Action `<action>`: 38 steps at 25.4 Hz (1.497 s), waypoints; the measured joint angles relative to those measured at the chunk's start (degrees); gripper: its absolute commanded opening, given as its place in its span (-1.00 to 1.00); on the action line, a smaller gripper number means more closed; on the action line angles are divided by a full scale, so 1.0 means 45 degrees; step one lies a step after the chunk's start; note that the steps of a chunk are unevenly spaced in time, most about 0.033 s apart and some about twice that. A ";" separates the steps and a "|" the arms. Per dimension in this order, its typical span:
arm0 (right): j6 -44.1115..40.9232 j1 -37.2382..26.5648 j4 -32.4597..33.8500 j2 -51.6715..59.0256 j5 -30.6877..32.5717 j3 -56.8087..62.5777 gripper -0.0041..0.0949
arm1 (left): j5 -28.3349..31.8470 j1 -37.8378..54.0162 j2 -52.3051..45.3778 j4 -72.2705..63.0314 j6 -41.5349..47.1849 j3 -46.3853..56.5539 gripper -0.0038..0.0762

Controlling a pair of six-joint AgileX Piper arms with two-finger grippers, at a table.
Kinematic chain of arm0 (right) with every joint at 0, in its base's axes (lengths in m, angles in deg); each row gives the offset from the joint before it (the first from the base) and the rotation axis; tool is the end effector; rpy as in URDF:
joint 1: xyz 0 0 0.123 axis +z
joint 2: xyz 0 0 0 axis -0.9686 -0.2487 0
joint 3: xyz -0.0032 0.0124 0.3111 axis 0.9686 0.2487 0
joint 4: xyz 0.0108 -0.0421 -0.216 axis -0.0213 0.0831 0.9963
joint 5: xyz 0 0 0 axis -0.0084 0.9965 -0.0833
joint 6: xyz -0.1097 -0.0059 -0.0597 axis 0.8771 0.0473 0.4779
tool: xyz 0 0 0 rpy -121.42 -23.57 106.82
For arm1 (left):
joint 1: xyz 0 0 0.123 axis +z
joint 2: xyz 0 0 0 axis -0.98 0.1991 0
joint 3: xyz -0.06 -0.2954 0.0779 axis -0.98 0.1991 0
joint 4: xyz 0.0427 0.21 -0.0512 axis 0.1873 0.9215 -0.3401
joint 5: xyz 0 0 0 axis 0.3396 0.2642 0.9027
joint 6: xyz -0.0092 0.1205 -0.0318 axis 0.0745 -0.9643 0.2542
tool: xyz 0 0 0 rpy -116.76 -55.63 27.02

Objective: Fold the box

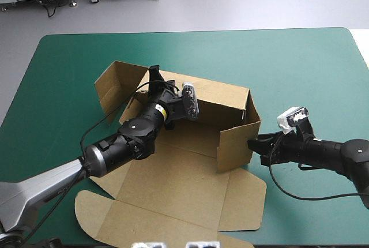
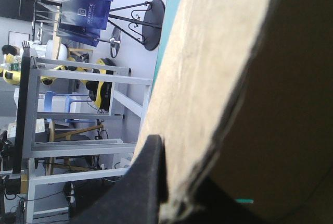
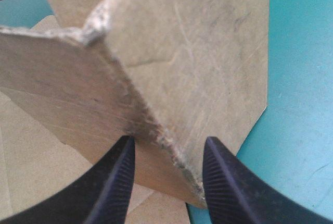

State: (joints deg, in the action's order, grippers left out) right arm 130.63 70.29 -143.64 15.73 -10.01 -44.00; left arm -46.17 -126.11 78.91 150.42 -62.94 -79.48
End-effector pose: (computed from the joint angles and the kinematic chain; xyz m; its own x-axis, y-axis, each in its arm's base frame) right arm 0.1720 0.0761 0.2808 -0.6315 -0.1453 -0.7617 -0.6040 0.7081 0.3657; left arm 0.2679 -0.2028 0.3353 0.1356 0.9490 -0.2846 0.4447 0.1984 0.8734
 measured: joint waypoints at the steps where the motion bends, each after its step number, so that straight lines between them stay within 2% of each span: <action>1: 0.0026 0.0000 0.0000 0.0000 -0.0012 0.0000 -0.10 | 0.0000 0.0000 0.0000 0.0018 0.0000 0.0000 -0.93; 11: 0.0107 0.0000 -0.0445 0.0000 -0.0011 0.0000 -0.09 | 0.0070 0.0000 0.0013 0.0244 0.0000 0.0004 -0.93; 15: 0.0107 0.0595 -0.0488 0.0000 -0.0367 0.0000 -0.09 | 0.0206 0.0011 0.0013 0.0244 0.0000 0.0004 -0.93; 20: 0.0106 0.2582 -0.0772 0.0000 -0.2430 0.0000 -0.09 | 0.0215 0.0011 0.0013 0.0277 0.0011 0.0017 -0.93; 23: 0.0106 0.3529 -0.1655 0.0000 -0.3977 0.0032 -0.09 | 0.0244 0.0011 0.0023 0.0316 0.0011 0.0028 -0.93; 25: 0.0106 0.3774 -0.2288 -0.0060 -0.4829 0.0036 -0.09 | 0.0258 0.0011 0.0027 0.0353 0.0022 0.0028 -0.93; 29: 0.0106 0.3805 -0.3049 -0.0641 -0.5564 0.0036 -0.09 | 0.0436 0.0011 0.0027 0.0392 0.0054 0.0028 -0.93; 31: 0.0120 0.3815 -0.3700 -0.1212 -0.5938 0.0036 -0.16 | 0.0565 0.0051 0.0038 0.0392 0.0054 0.0028 -0.93; 32: 0.0254 0.3828 -0.3986 -0.1442 -0.6007 0.0036 -0.27 | 0.0614 0.0051 0.0037 0.0392 0.0054 0.0028 -0.93; 33: 0.0551 0.3828 -0.4283 -0.1731 -0.6117 0.0036 -0.45 | 0.0630 0.0062 0.0037 0.0392 0.0054 0.0028 -0.93; 34: 0.0880 0.3828 -0.4652 -0.1909 -0.6182 0.0036 -0.72 | 0.0678 0.0065 0.0037 0.0428 0.0054 0.0028 -0.93; 35: 0.1416 0.3828 -0.5127 -0.2043 -0.6318 0.0014 -0.87 | 0.0721 0.0065 0.0037 0.0474 0.0054 0.0028 -0.93; 36: 0.1712 0.3828 -0.5369 -0.2077 -0.6437 0.0001 -0.94 | 0.0721 0.0068 0.0037 0.0503 0.0054 0.0028 -0.93; 38: 0.2433 0.3828 -0.5837 -0.2143 -0.6710 0.0001 -0.90 | 0.0774 0.0068 0.0037 0.0721 0.0070 0.0028 -0.92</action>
State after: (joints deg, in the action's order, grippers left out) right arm 141.58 87.51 -169.91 6.08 -40.21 -44.00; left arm -42.69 -125.80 79.08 153.66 -62.62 -79.36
